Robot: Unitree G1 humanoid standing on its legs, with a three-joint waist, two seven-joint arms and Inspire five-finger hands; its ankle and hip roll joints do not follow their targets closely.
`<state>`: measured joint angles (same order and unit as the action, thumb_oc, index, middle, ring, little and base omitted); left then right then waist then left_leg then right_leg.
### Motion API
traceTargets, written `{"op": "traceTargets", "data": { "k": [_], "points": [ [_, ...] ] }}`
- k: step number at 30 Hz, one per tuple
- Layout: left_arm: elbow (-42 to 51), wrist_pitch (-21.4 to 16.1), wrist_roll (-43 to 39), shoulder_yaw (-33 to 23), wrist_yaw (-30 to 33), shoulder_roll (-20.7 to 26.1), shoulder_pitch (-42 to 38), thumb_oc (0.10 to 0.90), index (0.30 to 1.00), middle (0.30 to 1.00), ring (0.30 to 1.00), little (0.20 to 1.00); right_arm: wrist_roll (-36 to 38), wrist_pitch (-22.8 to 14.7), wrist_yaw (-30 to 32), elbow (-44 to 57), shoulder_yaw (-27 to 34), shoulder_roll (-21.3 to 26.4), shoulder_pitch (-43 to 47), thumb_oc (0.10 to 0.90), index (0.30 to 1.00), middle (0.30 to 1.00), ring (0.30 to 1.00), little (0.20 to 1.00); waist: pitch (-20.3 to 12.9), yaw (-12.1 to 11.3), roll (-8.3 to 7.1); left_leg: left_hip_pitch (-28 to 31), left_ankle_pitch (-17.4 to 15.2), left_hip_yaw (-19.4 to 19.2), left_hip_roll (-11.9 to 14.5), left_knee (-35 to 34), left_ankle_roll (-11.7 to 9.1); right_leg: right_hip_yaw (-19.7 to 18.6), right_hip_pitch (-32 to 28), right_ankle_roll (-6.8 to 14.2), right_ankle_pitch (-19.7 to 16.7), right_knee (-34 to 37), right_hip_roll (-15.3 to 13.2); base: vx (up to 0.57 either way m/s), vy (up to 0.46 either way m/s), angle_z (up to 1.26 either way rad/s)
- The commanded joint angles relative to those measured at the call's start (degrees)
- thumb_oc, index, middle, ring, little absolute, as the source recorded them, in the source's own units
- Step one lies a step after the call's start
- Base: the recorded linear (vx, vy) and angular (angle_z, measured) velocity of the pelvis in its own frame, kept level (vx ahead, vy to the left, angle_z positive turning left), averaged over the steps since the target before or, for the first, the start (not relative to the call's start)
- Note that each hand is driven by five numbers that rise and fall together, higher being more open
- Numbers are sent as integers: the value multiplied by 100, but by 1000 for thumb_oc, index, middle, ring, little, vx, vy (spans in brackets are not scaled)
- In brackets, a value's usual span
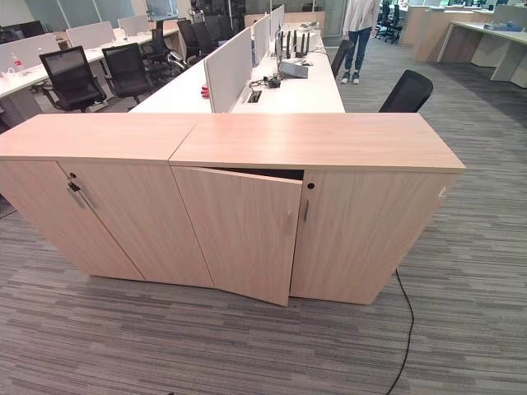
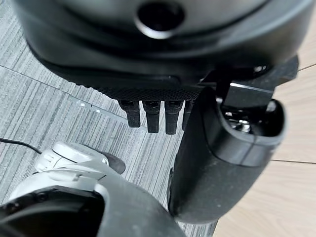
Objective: Put the empty folder in the office cabinet
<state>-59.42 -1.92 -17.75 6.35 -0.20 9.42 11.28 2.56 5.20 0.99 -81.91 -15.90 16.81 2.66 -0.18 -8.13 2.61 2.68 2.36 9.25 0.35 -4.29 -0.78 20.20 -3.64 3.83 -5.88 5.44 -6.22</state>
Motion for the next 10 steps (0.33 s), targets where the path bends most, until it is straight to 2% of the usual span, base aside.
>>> {"op": "traceTargets", "data": {
  "k": [1,2,4,10],
  "points": [
    [272,-117,255,683,-135,191,84,800,900,900,900,900,120,-233,-58,-96,-174,-178,396,800,900,900,900,900,-1,-117,-349,36,-392,29,-217,-71,-25,161,-121,213,621,-44,85,0,0,0],
    [270,-118,255,684,-136,191,85,800,900,900,900,900,119,-231,-58,-90,-174,-177,390,800,900,900,900,900,-3,-119,-350,36,-393,27,-217,-71,-25,159,-121,213,622,-44,85,-1,-4,6],
    [457,-169,568,970,-100,348,-179,800,900,900,900,900,-57,-295,-4,92,-323,-216,132,800,900,900,900,900,-34,36,-376,54,-417,-26,-212,-71,-20,75,-109,212,613,-44,96,-1,0,2],
    [492,-164,595,897,3,367,-262,800,900,900,900,900,-206,-257,24,92,-255,-249,-62,800,900,900,900,900,-77,190,-389,21,-424,-71,-222,-71,-3,-23,-50,221,587,-44,76,-15,17,-15]
  ]
}}
